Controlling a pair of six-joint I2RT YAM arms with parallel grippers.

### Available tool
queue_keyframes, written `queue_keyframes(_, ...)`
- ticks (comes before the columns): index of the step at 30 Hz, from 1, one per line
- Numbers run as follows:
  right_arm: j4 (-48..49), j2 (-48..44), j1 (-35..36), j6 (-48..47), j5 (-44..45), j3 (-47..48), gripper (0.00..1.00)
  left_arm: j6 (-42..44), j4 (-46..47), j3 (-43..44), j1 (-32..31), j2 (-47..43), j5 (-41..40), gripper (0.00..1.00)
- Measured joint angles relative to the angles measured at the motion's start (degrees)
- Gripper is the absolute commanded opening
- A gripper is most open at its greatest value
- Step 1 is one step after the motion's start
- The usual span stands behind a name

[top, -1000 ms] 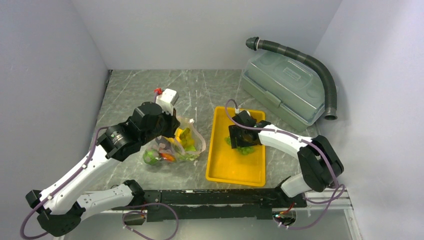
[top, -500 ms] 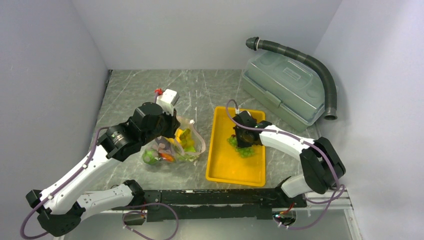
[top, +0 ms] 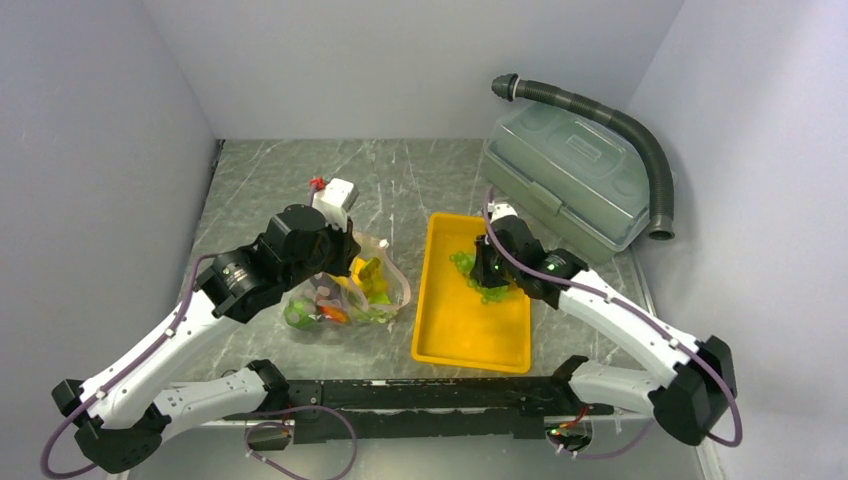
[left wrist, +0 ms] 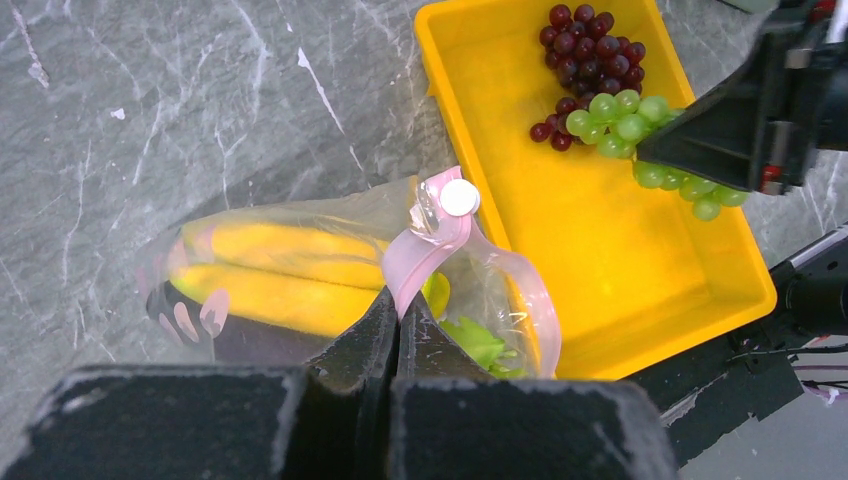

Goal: Place the food in the zip-top bag and seal the zipper
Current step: Pick up the fake fruit from the zipper food storage bag.

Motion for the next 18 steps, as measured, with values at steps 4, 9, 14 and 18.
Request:
queue_keyframes(4, 0.0, -4.3, 2.9, 0.0, -0.9, 2.3, 0.00, -0.1, 0.0, 0.0, 0.0, 0.0, 0.0, 0.00)
queue_keyframes(9, 0.3, -6.5, 8.6, -0.2, -1.6, 6.4, 0.00, -0.1, 0.1, -0.1, 0.0, 0.1, 0.0, 0.00)
queue_keyframes(14, 1.9, -6.4, 12.7, -1.7, -4.3, 9.5, 0.00, -0.5, 0.1, -0.1, 0.0, 0.4, 0.0, 0.00)
queue_keyframes(18, 3.0, -5.1, 14.8, -3.5, -7.6, 11.7, 0.00, -0.5, 0.1, -0.1, 0.0, 1.0, 0.0, 0.00)
